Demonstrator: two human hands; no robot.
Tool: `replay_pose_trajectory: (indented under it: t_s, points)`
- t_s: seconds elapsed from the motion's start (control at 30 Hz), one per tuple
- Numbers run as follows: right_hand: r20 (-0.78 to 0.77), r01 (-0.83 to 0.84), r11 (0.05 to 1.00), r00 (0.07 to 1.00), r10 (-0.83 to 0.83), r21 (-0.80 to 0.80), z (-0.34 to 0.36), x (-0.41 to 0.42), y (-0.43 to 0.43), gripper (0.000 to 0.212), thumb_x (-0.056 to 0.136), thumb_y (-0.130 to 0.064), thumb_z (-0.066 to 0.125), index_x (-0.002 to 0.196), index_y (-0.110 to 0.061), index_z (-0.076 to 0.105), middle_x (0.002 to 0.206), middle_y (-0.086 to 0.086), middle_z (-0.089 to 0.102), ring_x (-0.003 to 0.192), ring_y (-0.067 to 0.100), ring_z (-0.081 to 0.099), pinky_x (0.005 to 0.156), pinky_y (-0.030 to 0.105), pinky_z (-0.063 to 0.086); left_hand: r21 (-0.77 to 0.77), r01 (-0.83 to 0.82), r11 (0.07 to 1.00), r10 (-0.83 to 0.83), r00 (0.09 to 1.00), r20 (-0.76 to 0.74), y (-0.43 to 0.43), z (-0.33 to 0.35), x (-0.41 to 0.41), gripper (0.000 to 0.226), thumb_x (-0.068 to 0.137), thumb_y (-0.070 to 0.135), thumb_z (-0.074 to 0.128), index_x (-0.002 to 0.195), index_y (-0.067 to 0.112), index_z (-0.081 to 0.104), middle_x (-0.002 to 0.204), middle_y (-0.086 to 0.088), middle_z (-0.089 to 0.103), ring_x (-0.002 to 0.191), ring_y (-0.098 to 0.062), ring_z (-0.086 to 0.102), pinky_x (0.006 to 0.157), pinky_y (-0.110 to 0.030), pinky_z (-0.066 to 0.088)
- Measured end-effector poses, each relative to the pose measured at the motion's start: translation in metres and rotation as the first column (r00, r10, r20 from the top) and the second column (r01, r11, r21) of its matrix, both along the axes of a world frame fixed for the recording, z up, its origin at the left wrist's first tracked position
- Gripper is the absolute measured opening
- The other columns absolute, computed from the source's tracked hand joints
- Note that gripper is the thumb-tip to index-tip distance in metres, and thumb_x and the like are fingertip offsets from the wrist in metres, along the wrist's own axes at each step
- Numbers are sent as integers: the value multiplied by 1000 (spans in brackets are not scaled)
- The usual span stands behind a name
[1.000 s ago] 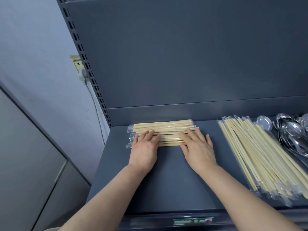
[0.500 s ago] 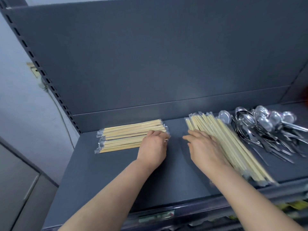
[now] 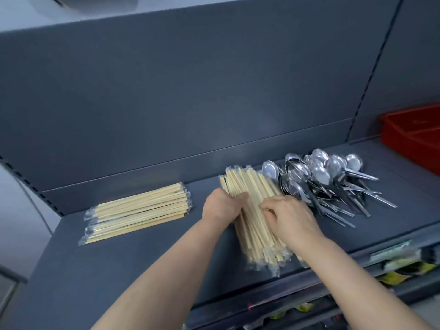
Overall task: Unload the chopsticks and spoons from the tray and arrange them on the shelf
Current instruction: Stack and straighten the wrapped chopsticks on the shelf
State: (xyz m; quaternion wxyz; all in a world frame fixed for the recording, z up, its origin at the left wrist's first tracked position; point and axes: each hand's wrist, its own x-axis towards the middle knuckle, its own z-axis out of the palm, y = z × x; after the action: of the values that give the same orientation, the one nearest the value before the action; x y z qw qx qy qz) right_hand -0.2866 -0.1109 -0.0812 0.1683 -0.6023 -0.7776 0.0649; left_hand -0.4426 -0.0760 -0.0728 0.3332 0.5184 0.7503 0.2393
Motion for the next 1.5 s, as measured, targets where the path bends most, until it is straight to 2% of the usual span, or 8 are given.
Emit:
replay_pose_trajectory:
  t_s: [0.2, 0.33, 0.43, 0.63, 0.8, 0.97, 1.13, 1.5]
  points:
    - [-37, -56, 998, 998, 55, -4, 0, 15, 5, 23, 95, -28, 52, 103, -30, 73, 111, -17, 68, 105, 11, 59, 96, 35, 44, -60, -7, 998, -6, 977, -212, 11, 15, 25, 37, 78, 52, 59, 71, 15, 57, 67, 2, 59, 68, -21, 62, 64, -28, 51]
    - [-40, -70, 997, 997, 71, 23, -2, 21, 6, 24, 97, -27, 50, 107, -31, 71, 111, -16, 68, 105, 8, 59, 96, 33, 44, -54, -153, 987, 159, 975, 155, 15, 13, 17, 21, 77, 30, 63, 74, 9, 59, 73, -6, 65, 67, -24, 66, 66, -33, 59]
    - [-44, -84, 996, 995, 85, 28, 0, 22, 7, 24, 98, -26, 49, 108, -31, 70, 110, -15, 68, 101, 6, 60, 95, 31, 43, -62, -223, 973, 231, 921, 314, 9, 10, 7, 13, 80, 16, 62, 74, 6, 57, 66, -9, 56, 52, -21, 51, 48, -22, 40]
    - [-11, -45, 999, 999, 45, 21, 9, 14, 7, 26, 98, -22, 48, 115, -31, 67, 111, -12, 68, 99, 8, 62, 94, 30, 48, -46, -236, 971, 218, 783, 583, 2, 20, -1, 15, 91, 12, 56, 78, 6, 59, 66, -5, 61, 59, -20, 56, 64, -32, 46]
    - [-480, -224, 957, 870, 111, -185, 36, -6, 5, 43, 99, -35, 45, 141, -25, 44, 130, -12, 57, 113, 8, 56, 92, 19, 39, 191, -189, 963, 6, 725, 688, -6, 48, -7, 6, 96, 8, 52, 93, 3, 52, 77, -7, 58, 69, -18, 59, 71, -36, 53]
    - [-729, -438, 868, 670, 141, -235, 44, -54, -3, 30, 92, -21, 59, 113, -38, 44, 100, -14, 61, 92, 2, 57, 77, 20, 45, 511, -138, 848, -224, 781, 583, -32, 74, -13, 9, 91, 5, 55, 99, 6, 49, 81, -3, 60, 79, -16, 59, 78, -33, 50]
    - [-683, -374, 895, 721, 117, -242, 34, -103, -8, 22, 93, -18, 41, 72, -25, 41, 60, -8, 46, 55, 7, 41, 51, 24, 32, 578, 57, 814, -290, 902, 321, -51, 79, -32, 19, 89, 13, 56, 108, 14, 50, 88, 4, 57, 84, -7, 52, 81, -16, 43]
    - [-628, -336, 914, 768, 127, -227, 13, -129, -11, 3, 96, -22, 44, 95, -24, 46, 77, -11, 53, 69, 11, 51, 59, 27, 39, 502, 35, 864, -189, 947, 259, -53, 60, -69, 14, 93, 15, 59, 82, 14, 52, 64, 11, 45, 59, -4, 43, 59, -18, 37]
